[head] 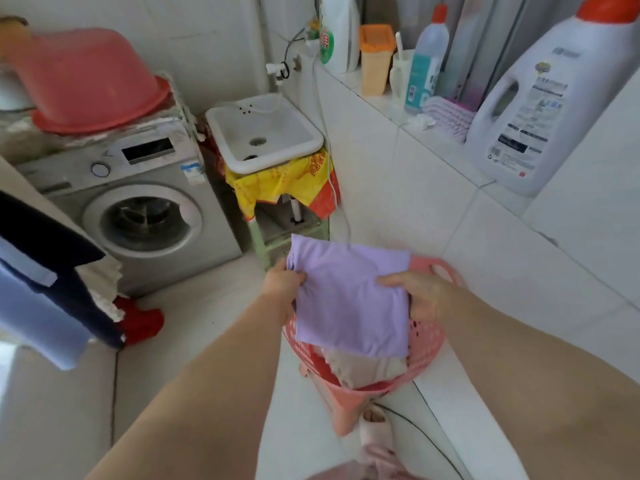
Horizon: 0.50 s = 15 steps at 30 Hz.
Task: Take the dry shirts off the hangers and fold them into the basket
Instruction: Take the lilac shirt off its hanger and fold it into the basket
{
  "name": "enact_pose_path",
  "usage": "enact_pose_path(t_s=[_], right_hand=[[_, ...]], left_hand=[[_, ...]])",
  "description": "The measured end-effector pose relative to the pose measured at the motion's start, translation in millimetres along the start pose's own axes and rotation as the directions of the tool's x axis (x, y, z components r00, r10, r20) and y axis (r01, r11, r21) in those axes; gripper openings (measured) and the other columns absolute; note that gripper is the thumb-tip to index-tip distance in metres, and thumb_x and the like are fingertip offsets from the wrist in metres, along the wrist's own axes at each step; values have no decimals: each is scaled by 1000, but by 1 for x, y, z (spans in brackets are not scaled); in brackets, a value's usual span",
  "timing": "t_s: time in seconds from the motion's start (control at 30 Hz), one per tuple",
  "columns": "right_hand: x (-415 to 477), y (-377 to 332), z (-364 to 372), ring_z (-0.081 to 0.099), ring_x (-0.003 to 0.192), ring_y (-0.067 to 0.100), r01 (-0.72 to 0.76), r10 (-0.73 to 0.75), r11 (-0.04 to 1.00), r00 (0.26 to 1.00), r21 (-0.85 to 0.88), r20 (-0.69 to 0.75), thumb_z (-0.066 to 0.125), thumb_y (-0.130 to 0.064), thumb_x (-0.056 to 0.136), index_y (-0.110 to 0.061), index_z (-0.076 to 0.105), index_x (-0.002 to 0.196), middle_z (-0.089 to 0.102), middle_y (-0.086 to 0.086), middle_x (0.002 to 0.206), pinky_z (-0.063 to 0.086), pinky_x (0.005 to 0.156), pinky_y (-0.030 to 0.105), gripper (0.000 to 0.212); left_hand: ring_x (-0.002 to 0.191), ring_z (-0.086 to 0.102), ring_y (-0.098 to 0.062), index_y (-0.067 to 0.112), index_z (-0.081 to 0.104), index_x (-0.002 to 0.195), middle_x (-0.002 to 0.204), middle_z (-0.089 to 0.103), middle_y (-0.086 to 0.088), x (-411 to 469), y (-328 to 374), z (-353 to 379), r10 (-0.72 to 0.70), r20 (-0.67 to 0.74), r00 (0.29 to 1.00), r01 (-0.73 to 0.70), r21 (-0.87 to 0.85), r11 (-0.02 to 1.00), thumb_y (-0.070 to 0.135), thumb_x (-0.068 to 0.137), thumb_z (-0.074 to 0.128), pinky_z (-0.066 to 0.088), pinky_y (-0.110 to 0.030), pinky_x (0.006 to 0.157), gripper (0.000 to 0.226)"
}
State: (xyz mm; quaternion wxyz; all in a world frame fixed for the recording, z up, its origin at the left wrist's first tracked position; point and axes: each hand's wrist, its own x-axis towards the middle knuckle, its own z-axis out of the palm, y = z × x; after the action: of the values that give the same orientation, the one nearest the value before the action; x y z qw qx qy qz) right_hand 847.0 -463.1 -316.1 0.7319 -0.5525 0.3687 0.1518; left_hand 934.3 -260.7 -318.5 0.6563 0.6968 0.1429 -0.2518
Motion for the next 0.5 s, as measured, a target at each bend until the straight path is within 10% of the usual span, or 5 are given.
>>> enact_pose_path(t_s=[0.2,0.37,0.5], right_hand=[[85,44,-39,66,97,39,-29,-37,936,983,-351,-180,67,-11,48,-6,66,101,68,21,107,53,85,58,54],[100,45,-49,62,104,39,-33,-80,913,963,-406,-258,60,-1,62,-4,59,122,63,21,116,53,89,51,59],[127,48,-66,58,113,39,-51,-55,905,970,-421,-235,56,-2,64,-6,45,139,56,22,129,51,88,45,75]], left_hand=[[86,61,-32,15,62,95,85,62,-11,29,-39,22,-48,-90,995,74,304,950,5,76,51,50,-38,75,24],[90,61,-35,6,53,126,97,60,-12,41,-65,40,-83,-127,988,124,360,925,-4,85,44,54,-41,75,42],[67,58,-31,5,54,125,81,59,-12,58,-75,56,-159,-138,978,200,370,907,-2,89,41,45,-28,48,38]])
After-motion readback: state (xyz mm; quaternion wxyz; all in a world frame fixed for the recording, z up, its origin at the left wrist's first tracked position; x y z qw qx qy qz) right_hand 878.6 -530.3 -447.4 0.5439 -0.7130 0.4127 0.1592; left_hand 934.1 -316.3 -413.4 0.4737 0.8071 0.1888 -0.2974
